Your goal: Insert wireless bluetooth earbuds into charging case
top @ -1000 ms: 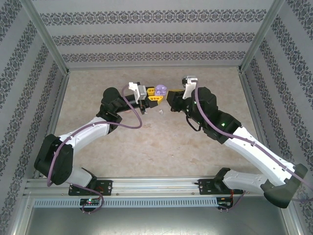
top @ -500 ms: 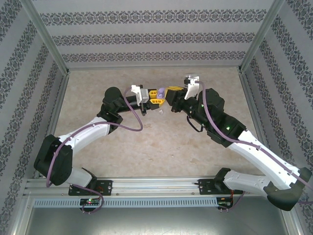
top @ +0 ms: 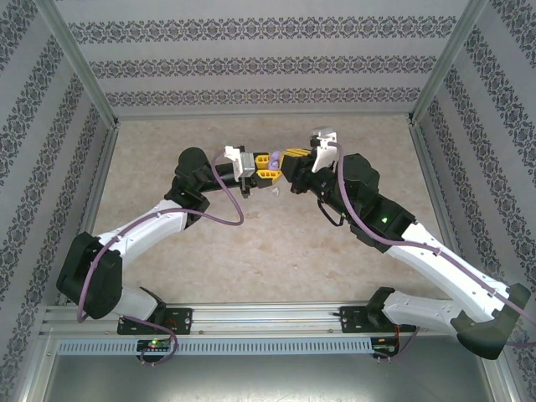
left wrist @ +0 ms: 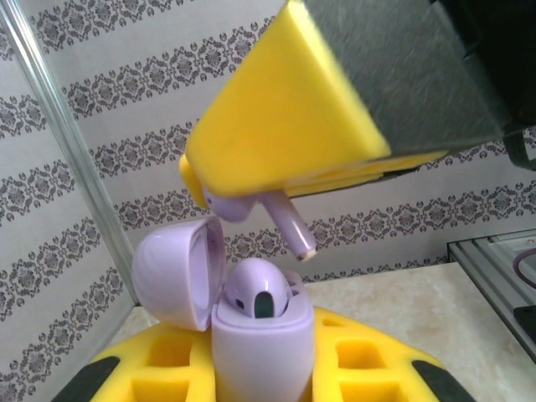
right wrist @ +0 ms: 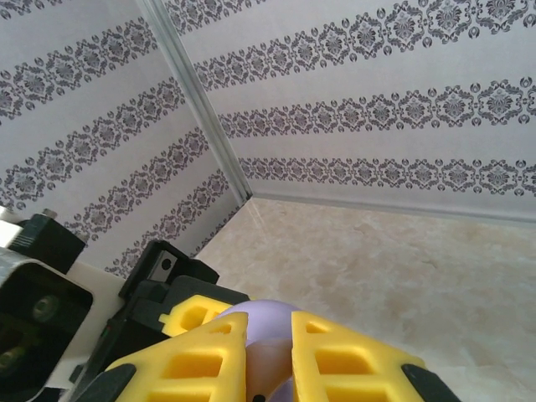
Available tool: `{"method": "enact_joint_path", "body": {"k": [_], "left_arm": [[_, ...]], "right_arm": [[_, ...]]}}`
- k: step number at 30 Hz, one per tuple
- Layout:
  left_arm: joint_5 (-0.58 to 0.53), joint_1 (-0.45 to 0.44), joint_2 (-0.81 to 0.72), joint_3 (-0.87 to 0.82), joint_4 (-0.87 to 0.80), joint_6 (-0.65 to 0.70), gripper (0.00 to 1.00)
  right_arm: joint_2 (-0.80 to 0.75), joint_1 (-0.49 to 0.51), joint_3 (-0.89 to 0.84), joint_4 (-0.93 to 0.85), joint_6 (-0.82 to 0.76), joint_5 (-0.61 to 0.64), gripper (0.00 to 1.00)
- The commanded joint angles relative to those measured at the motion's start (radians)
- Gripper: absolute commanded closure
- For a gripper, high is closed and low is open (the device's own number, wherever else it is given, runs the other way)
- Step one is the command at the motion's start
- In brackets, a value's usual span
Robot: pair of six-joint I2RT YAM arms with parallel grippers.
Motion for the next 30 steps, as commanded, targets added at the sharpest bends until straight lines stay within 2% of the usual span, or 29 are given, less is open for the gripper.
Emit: {"method": "enact_joint_path", "body": {"k": [1,18,30], "left_arm": [[0.021,-0.015,-0.041,0.029,0.002,0.022,1.0],[0.014,-0.025,-0.062,0.031,-0.002,0.022,1.0],[-0.014,-0.027,-0.066,0.027,0.038,0.0,1.0]], "right_arm": [[0.004,0.01,-0.018,0.037,-0.018,0.034,0.84],[0.047,0.011,-0.021,0.026,-0.018,0.028,0.84],[0.058,0.046,-0.049,0.003,-0.075,0.093,0.85]]}}
